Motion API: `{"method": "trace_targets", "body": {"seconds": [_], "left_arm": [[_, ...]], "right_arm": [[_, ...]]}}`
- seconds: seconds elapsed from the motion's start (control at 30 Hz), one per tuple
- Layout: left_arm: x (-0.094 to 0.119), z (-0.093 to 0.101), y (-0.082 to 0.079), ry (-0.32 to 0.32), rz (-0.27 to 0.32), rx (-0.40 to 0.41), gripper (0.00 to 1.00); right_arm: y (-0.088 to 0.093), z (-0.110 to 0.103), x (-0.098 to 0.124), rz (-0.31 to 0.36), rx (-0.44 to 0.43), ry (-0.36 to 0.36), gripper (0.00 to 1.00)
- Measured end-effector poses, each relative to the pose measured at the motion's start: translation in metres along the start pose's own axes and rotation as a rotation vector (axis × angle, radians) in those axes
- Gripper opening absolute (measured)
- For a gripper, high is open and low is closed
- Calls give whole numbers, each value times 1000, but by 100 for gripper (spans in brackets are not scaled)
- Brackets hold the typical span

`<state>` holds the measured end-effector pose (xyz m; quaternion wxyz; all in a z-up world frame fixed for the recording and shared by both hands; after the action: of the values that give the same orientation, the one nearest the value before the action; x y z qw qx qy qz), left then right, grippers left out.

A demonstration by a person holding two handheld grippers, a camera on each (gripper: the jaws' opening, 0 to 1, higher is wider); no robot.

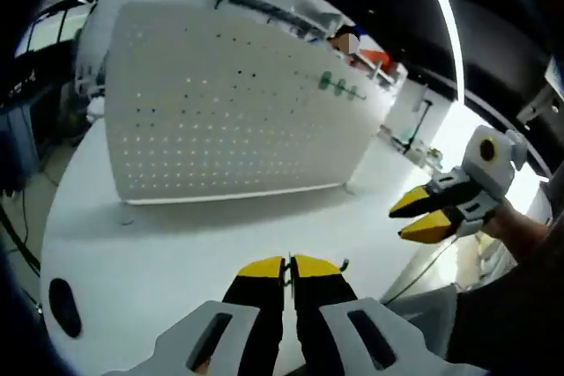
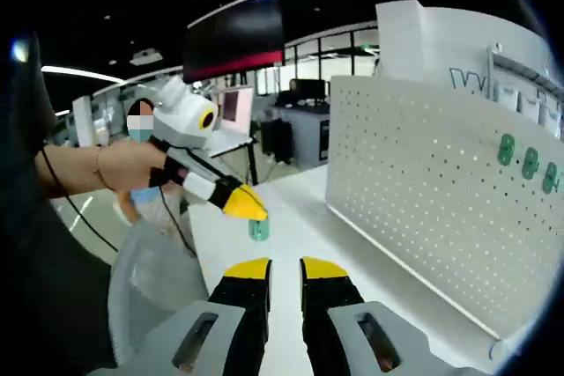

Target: Insert the hook assembly into the mounting plate slot until the hook locks in place.

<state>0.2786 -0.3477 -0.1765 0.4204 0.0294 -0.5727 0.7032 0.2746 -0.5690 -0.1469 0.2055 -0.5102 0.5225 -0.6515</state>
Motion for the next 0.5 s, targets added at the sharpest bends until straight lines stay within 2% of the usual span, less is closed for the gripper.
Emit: {"method": "trace_targets", "body": {"seconds": [0.07, 0.1, 0.2, 0.5], "left_arm": [[1, -3, -2, -41, 33, -28, 2], [1, -3, -1, -48, 20, -31, 2], [1, -3, -1, -61, 29, -32, 2], [-4, -1, 1, -48, 28, -3, 2]], "right_arm": [[0, -1, 1, 2, -104, -28, 12], [-1, 0, 3, 11, -90, -9, 12], [-3, -2, 5, -12, -35, 22, 12], [-11, -15, 4, -61, 40, 40, 12]]}}
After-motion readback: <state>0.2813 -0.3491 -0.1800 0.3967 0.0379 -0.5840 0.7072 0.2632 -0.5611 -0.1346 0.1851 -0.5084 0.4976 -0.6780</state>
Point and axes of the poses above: the point that each gripper's makers call its tool centre point, and the gripper's own axes: x roughly backward along the fingers, z roughly to its right, y roughly out of its underside, the point moved 10 cm from there along x, roughly backward along the fingers, and after that the axes turned 1 degree about -z, right-handed, at the moved point
